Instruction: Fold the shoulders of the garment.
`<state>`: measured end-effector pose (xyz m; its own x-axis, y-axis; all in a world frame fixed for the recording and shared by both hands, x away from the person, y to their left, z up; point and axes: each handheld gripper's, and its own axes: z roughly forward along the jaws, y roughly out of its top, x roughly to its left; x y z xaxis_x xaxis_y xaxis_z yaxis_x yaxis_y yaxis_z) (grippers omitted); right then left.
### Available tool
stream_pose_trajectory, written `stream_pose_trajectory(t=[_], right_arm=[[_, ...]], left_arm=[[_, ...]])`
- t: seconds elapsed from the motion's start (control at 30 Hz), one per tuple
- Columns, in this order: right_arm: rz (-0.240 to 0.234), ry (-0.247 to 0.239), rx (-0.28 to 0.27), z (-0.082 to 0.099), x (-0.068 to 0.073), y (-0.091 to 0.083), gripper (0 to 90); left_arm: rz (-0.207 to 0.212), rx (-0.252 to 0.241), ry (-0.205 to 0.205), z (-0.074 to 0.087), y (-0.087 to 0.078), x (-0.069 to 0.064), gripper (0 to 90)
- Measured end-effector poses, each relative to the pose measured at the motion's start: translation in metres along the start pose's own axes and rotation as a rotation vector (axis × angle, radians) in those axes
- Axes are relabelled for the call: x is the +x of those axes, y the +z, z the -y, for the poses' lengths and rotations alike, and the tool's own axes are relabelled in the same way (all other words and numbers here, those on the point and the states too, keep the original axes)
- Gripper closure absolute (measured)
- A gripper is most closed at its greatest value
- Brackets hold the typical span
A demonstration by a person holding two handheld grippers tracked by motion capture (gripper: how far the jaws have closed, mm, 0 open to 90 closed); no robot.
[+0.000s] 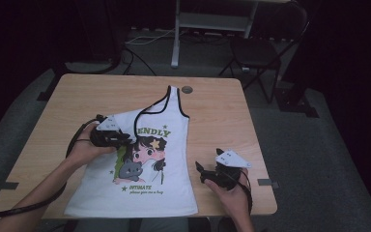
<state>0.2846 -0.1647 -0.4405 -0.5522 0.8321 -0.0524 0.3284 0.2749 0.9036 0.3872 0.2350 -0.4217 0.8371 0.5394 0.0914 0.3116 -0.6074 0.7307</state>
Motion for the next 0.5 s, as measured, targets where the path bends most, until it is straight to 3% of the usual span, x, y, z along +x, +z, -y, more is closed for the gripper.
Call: stream_pose_trajectory(t=[0.17,0.27,0.4,0.43,0.47,0.5], right_arm=[[-0.001,0.001,-0.002,0.0,0.0,0.0,12.9],[-0.001,0.001,-0.001,0.0,0.0,0.0,12.9],[-0.001,0.002,-0.001,0.0,0.0,0.0,12.9],[-0.001,0.002,-0.001,0.0,0.0,0.0,12.9],[-0.002,0.001,-0.001,0.0,0.0,0.0,12.9],[-0.002,0.002,-0.001,0.0,0.0,0.0,12.9]], left_arm=[[-0.003,0.016,0.007,0.004,-0.001,-0.002,78.0],[-0.001,0.013,-0.008,0.005,-0.002,-0.002,72.5],[0.04,-0.014,-0.07,0.006,-0.006,0.002,61.9],[0.04,-0.014,-0.07,0.006,-0.006,0.002,58.5],[0.055,-0.035,-0.105,0.005,-0.008,0.005,58.5],[0.061,-0.063,-0.14,0.004,-0.011,0.008,51.3]])
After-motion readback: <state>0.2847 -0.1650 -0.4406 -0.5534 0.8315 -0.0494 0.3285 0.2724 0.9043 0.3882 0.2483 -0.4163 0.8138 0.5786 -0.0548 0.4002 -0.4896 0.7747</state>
